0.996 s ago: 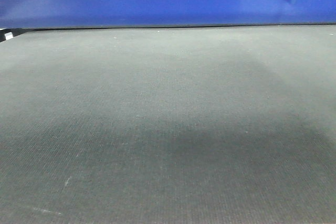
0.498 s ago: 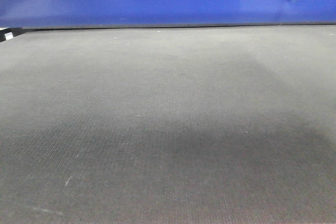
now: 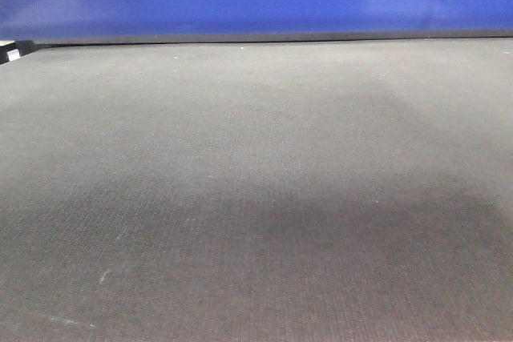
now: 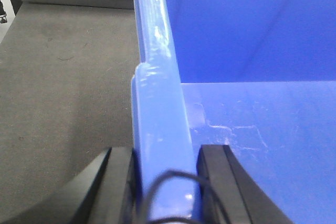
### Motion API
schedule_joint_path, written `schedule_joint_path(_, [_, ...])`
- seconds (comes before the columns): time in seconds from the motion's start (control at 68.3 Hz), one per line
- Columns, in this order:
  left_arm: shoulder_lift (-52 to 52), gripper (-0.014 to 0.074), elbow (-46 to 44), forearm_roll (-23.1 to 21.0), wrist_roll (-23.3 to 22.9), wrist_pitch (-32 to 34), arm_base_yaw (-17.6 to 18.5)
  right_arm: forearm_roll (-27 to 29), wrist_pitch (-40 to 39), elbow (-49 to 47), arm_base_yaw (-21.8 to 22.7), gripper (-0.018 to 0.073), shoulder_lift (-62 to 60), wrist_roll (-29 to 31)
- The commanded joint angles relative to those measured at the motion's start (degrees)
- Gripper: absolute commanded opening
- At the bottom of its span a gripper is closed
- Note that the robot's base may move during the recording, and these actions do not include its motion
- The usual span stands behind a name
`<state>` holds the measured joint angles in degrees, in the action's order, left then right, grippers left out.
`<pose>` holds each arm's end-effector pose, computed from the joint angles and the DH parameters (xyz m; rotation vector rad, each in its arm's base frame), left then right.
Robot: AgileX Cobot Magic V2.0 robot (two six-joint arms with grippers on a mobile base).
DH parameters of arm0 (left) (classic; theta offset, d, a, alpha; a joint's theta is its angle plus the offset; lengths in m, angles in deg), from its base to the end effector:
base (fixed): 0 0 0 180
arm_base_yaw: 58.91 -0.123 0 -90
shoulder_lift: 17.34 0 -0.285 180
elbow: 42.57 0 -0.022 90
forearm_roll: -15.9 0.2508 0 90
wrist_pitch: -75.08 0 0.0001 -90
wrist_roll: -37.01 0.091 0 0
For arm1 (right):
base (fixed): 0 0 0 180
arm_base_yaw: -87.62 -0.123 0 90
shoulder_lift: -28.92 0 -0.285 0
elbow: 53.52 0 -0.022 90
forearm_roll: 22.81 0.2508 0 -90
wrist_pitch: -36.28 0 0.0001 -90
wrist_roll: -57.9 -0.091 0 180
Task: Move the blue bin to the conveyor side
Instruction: 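Carry the blue bin over the grey mat tabletop with both grippers, then lower the blue bin onto the grey mat with both grippers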
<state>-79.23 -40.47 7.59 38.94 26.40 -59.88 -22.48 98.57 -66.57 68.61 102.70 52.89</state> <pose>0.1652 -0.0071 0.4696 -0.0064 1.9613 -0.1365 0.1933 0.0671 0.4888 -0.2630 2.1416 0.2506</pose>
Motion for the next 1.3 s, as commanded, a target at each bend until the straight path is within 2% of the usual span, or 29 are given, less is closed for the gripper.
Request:
schedule_joint_path(0.0, [0.8, 0.0000, -1.0, -1.6, 1.0, 6.7, 0.2, -0.3, -7.5, -0.9, -0.1, -0.0078, -1.1, 1.3])
schedule_joint_path(0.293, [0.8, 0.0000, -1.0, -1.6, 1.0, 10.7, 0.2, -0.3, -12.3, -0.9, -0.1, -0.0078, -1.1, 1.3])
schedule_joint_path(0.63, [0.0, 0.0000, -1.4, -1.6, 1.0, 9.3, 0.2, 1.5, -12.7, -1.1, -0.1, -0.0078, -1.1, 1.3])
schedule_joint_path(0.747, [-4.0, 0.0000, -5.4, -1.6, 2.6, 4.3, 0.2, 1.5, -11.3, -1.1, -0.1, -0.0078, -0.5, 1.3])
schedule_joint_path(0.849, [-9.1, 0.0000, -10.7, -1.6, 3.0, 0.0, 0.2, 1.4, -10.5, -1.1, 1.6, -0.0078, 0.8, 0.1])
schedule_joint_path(1.054, [-17.8, 0.0000, -15.0, -1.6, 3.7, -1.8, 0.2, 1.4, -7.0, -1.1, 5.1, -0.0078, 7.2, 0.2])
schedule_joint_path(1.288, [-27.4, 0.0000, -15.0, -1.6, 4.1, -3.6, 0.2, 1.4, -7.5, -1.1, 5.2, -0.0078, 16.0, 0.2])
